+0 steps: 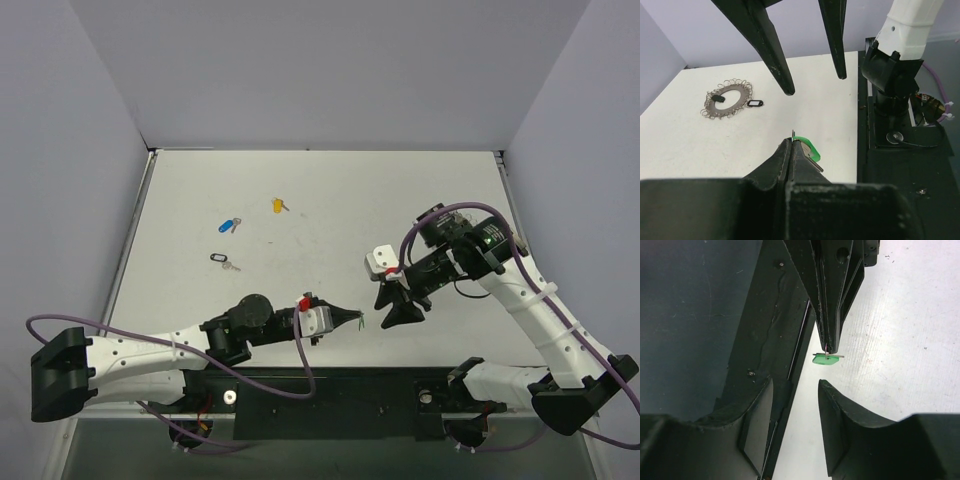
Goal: Put the keys on the keyring
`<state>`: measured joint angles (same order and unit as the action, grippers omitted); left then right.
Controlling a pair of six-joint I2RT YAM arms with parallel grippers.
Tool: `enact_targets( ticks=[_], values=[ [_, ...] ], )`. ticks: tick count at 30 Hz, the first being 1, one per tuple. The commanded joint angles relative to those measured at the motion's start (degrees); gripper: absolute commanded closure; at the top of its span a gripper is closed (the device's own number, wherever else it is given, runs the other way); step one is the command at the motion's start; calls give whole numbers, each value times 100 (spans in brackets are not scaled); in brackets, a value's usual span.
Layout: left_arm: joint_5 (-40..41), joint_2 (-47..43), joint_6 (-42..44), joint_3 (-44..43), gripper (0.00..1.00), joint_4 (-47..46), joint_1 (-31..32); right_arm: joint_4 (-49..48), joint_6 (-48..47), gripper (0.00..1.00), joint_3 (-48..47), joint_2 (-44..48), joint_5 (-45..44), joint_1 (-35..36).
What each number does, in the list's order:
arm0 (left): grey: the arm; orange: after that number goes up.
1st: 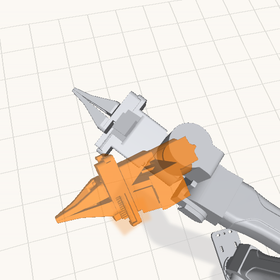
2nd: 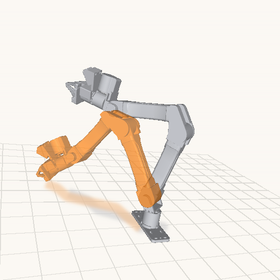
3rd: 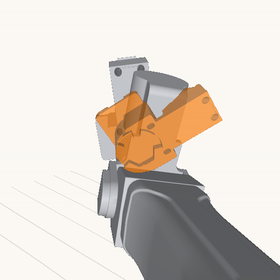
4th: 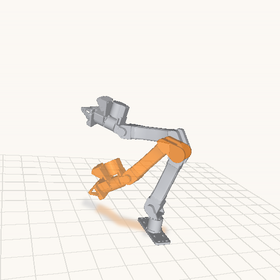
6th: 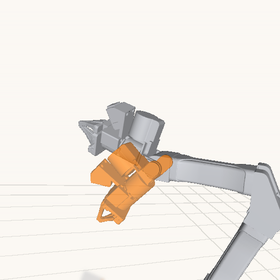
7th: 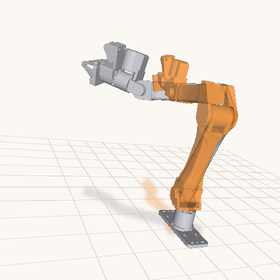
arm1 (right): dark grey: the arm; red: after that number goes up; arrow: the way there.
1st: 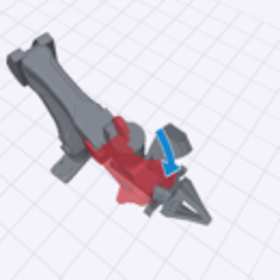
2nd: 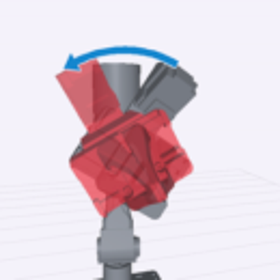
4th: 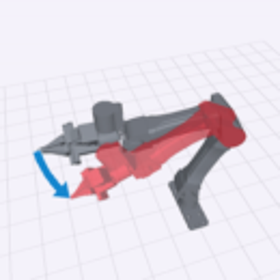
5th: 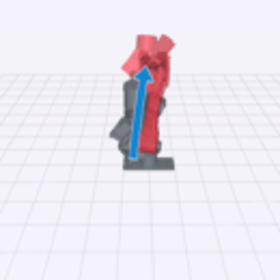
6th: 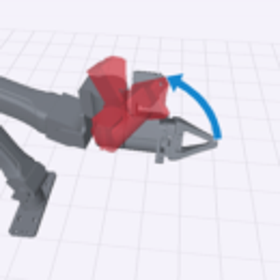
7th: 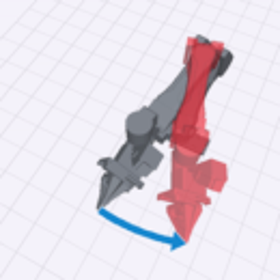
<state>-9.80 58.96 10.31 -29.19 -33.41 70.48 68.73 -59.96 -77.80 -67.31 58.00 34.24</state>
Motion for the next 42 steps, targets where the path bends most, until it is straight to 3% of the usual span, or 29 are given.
enact_targets(
  ticks=[1, 19, 28, 42],
  values=[
    [312, 19, 244, -210, 100, -140, 54, -175, 195, 64, 10, -19, 177, 48],
    [453, 160, -433, -17, 100, -1027, 115, -1019, 741, 72, 379, -107, -210, 241],
    [514, 151, -582, 10, 100, -1089, 115, -1037, 732, 81, 397, -89, -96, 250],
    [514, 195, -705, 27, 100, -1028, 115, -1028, 785, 82, 309, -37, 1, 241]
  ],
)
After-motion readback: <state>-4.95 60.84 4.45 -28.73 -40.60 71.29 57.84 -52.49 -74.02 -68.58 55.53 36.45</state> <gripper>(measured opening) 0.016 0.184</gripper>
